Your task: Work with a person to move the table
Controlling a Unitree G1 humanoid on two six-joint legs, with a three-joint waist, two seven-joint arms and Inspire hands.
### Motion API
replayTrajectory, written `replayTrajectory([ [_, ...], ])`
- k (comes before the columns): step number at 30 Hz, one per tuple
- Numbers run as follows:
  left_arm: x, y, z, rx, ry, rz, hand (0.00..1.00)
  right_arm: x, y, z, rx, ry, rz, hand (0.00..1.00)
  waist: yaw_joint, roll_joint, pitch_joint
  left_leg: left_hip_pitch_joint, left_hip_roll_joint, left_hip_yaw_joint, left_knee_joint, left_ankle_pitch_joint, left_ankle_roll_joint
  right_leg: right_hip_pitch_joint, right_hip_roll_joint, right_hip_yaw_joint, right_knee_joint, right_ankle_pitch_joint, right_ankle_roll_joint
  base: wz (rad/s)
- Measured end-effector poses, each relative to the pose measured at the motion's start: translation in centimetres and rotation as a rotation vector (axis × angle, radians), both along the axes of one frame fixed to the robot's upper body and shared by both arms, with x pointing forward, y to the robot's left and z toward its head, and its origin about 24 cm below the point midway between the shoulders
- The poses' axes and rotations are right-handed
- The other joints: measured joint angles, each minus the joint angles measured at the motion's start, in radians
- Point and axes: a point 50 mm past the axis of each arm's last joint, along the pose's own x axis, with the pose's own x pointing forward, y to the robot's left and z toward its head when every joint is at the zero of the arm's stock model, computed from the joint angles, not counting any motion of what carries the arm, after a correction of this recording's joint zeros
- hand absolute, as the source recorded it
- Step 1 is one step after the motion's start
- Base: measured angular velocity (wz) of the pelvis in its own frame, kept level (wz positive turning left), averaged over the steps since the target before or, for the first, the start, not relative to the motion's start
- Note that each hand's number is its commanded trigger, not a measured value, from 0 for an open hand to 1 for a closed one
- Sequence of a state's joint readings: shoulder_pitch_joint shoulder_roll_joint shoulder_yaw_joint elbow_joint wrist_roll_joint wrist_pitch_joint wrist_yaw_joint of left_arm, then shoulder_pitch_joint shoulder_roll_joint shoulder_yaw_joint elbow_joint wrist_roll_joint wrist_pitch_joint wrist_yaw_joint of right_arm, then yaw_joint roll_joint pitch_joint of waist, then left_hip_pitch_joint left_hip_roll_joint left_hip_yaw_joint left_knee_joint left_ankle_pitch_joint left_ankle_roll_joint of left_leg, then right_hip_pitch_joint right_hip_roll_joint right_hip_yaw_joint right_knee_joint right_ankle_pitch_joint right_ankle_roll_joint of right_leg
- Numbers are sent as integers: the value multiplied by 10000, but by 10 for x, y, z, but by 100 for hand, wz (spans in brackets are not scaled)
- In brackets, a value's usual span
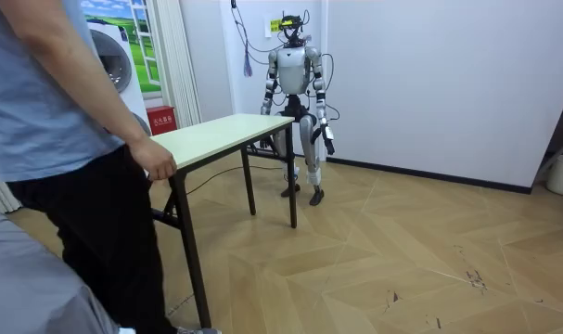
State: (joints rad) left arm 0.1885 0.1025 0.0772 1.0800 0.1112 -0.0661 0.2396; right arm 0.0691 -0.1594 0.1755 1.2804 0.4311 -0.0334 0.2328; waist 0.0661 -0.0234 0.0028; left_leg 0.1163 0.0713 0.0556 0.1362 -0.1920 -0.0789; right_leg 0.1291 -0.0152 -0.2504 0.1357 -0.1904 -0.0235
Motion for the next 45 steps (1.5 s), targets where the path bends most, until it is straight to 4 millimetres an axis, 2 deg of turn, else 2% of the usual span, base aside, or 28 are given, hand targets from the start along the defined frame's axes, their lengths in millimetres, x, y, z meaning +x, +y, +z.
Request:
replayTrajectory([
  [8, 1, 1, 1, 190, -124, 110, 0, 0, 1, 0, 28, -17, -71, 0, 22, -126, 22, 43, 5, -14, -4, 0, 0, 50, 5, -6, 3, 1, 0, 0],
  [13, 2, 2, 1, -134, -499, 1033, 0, 1, 4, 0, 213, -66, -27, 0, 64, -186, 36, 2, 8, -9, -1, 0, 0, 21, -21, -11, 2, 0, 0, 0],
  [14, 1, 2, 1, -405, -615, 1567, 0, 2, 4, 0, 310, -106, -24, 0, 73, -146, 60, 3, 8, -9, -1, 0, 1, 30, -22, -19, -1, 0, 0, 0],
  [17, -2, 1, 0, -1314, -879, 2740, 0, 4, 5, 1, 623, -274, -231, 0, 185, -148, 55, 0, 9, 8, 3, 0, 0, 29, -27, -2, -7, 0, -1, 0],
  [19, -5, -1, -2, -2087, -1102, 3557, 0, 10, 6, 2, 885, -605, -419, 0, 243, -123, 68, 5, 30, 219, 7, 0, 1, 13, -30, 32, -4, 0, -1, -4],
  [22, -6, -6, -3, -3467, -1592, 4553, 0, 27, 10, 8, 1525, -1538, -626, 0, 189, -78, 79, -14, 28, 242, 48, -5, 9, 21, -49, -19, -3, 0, 0, 1],
  [25, 5, -11, 0, -4960, -2682, 5717, 0, 55, 15, 21, 2403, -3149, -1240, 0, 151, 5, 125, -201, 19, 264, 306, -53, 85, -37, -72, -66, 27, 1, 1, 6],
  [27, 23, -18, 8, -6225, -3937, 6291, 0, 72, 23, 36, 3372, -4458, -1723, 0, 110, 75, 89, -323, 14, 264, 314, -53, 85, -101, -86, -166, 35, 0, 2, 13],
  [30, 42, -27, 20, -7671, -5229, 6721, 0, 85, 35, 53, 4752, -5684, -2159, 0, 94, 158, 55, -271, 14, 287, 308, -53, 85, -83, -101, -179, 91, -1, 5, 2],
  [36, 75, -53, 48, -10133, -6894, 6432, 0, 95, 55, 71, 6096, -6610, -2346, 0, -132, 213, 112, -199, -3, 398, 286, -53, 87, -97, -131, -11, 201, -20, 35, -3],
  [39, 92, -64, 66, -11044, -7535, 5823, 0, 105, 67, 81, 6586, -6975, -1863, 0, -348, 222, 106, -167, -11, 452, 300, -53, 87, -73, -141, 14, 200, -20, 36, -2],
  [42, 106, -75, 78, -11700, -7746, 5066, 0, 112, 76, 84, 6841, -6987, -1434, 0, -451, 223, 104, -140, -10, 471, 316, -52, 88, -80, -143, 44, 242, -19, 36, -2],
  [45, 114, -77, 83, -11937, -7912, 4853, 0, 119, 77, 87, 6854, -7144, -1266, 0, -615, 212, 132, -72, 3, 470, 314, -51, 89, -95, -138, 63, 320, -20, 36, 0],
])
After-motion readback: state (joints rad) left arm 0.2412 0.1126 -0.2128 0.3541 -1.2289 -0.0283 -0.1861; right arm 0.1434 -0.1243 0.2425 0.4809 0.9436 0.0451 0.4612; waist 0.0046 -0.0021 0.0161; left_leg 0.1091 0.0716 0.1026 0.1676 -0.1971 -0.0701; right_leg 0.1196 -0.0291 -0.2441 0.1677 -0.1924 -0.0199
